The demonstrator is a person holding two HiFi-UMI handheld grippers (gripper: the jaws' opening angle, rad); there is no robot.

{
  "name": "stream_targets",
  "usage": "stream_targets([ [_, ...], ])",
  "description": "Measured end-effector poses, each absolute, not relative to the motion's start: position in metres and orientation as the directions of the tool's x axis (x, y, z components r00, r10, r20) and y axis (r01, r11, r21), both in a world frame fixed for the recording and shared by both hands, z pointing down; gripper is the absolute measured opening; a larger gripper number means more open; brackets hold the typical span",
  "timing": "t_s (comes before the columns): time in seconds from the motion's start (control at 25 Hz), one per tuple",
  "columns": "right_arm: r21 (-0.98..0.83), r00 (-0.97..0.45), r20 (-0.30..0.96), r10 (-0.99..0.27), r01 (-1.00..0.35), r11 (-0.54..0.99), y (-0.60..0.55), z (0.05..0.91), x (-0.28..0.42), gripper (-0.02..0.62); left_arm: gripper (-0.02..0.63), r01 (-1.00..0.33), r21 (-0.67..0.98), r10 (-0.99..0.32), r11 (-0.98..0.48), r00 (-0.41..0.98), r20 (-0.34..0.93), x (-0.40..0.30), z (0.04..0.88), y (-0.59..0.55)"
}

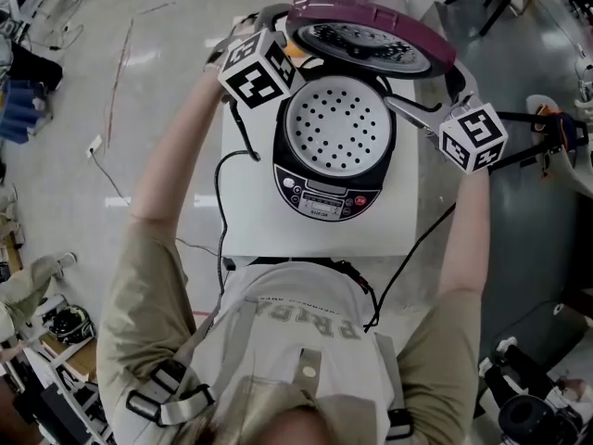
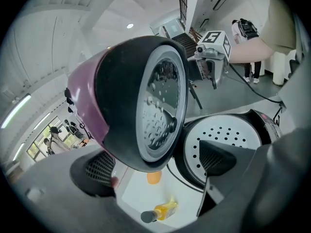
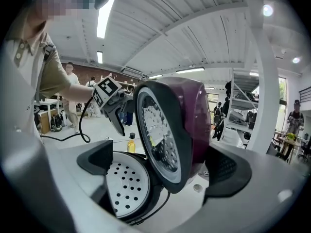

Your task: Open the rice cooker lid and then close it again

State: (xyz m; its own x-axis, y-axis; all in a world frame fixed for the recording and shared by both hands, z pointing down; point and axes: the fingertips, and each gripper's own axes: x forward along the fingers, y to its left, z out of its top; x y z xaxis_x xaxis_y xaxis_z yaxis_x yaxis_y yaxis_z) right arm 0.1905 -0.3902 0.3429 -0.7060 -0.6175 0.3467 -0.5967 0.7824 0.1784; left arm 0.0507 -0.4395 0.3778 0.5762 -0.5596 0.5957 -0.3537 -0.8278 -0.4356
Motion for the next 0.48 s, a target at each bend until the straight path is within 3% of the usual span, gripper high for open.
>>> stream_targets([
  [0.48,0.239,-0.686,0.387,-0.616,-0.570,0.786,-0.362,0.353,0.187,0.566,0.552,-0.320,-0.440,-0.541,-0.839,0.572,0.616,0.045,0.385,-0.410],
])
